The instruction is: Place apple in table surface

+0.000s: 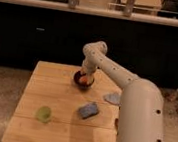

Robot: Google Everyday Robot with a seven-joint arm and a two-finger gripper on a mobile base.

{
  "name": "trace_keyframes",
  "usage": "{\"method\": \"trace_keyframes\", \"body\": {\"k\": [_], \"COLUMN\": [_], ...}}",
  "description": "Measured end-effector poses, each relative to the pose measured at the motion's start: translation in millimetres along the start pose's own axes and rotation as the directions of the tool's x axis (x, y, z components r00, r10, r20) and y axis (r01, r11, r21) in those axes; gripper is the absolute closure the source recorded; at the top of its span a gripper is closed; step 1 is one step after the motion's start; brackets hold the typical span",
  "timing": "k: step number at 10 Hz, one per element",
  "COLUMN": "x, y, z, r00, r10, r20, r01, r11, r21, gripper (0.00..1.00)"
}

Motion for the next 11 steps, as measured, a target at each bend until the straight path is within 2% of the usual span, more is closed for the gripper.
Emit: {"method": "trace_keyframes", "body": {"k": [9, 10, 11], "x": [9, 9, 8], "y": [2, 2, 2], "z": [21, 23, 24], "r00": [0.999, 0.999, 0.999], "r10": [0.01, 0.009, 0.009], "r20": [0.039, 0.04, 0.04], "r01": [-0.009, -0.008, -0.007], "r11": [1.0, 1.0, 0.999], "r21": [-0.024, -0.028, -0.031], "gripper": [0.42, 0.47, 0.57]}}
